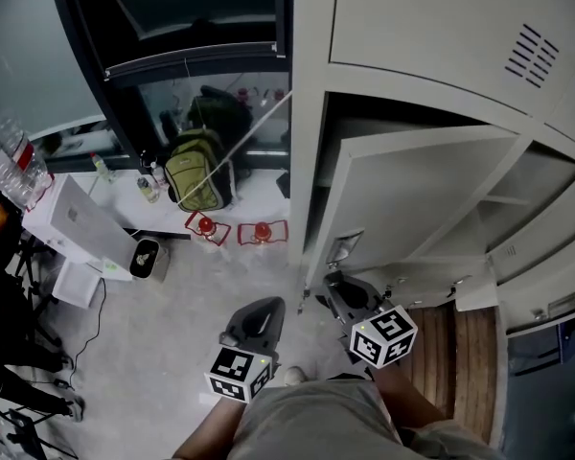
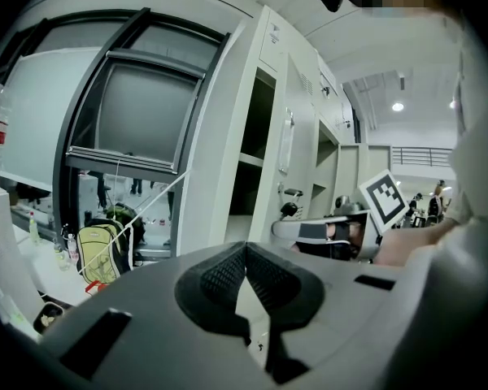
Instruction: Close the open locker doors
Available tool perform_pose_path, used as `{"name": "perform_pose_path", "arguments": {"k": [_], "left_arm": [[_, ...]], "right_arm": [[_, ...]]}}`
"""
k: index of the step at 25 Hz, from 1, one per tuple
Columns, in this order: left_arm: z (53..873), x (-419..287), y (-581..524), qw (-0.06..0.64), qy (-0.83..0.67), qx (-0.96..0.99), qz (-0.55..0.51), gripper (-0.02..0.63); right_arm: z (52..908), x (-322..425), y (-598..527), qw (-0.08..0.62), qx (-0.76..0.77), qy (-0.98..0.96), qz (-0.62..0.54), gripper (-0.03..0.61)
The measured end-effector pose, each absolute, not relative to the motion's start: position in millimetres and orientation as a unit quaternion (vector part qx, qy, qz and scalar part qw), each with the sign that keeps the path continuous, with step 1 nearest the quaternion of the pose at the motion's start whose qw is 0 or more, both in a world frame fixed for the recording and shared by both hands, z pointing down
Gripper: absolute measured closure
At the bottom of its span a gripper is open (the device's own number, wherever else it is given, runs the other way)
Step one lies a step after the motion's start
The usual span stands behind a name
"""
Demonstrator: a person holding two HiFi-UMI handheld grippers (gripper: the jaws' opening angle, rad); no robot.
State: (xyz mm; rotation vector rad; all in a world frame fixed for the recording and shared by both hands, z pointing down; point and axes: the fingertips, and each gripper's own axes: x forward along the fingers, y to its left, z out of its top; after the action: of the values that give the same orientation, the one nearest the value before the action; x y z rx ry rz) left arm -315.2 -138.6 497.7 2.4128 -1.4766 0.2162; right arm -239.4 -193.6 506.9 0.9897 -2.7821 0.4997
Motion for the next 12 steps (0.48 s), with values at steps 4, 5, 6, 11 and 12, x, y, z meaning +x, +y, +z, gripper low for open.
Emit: {"name": "perform_pose_path", "arguments": {"k": [4,5,6,11,12], "left_arm": [[501,-320,-142,0.155,-0.516,0.839,0.076,0.597],[501,-321,-143,0.155,-0.517,0.839,0.076,0.597],[501,-322,-144,0.155,-0.517,0.838,0.076,0.597],[502,-325,-150,0.156,-0.517,0.838,0.075,0.597],[503,-325,-151,0.156,-0.516,0.838,0.076,0.597]], "right_arm": [[508,-242,-203,0.074,0.330,-0.927,0.164,0.549],[508,-242,-205,0.074,0.330,-0.927,0.164,0.551],[508,-242,-207,0.074,0.331,-0.926,0.164,0.551],[508,-245,-217,0.076,0.329,-0.928,0.158,0.551],[508,-246,-220,0.077,0.330,-0.928,0.158,0.551]]}}
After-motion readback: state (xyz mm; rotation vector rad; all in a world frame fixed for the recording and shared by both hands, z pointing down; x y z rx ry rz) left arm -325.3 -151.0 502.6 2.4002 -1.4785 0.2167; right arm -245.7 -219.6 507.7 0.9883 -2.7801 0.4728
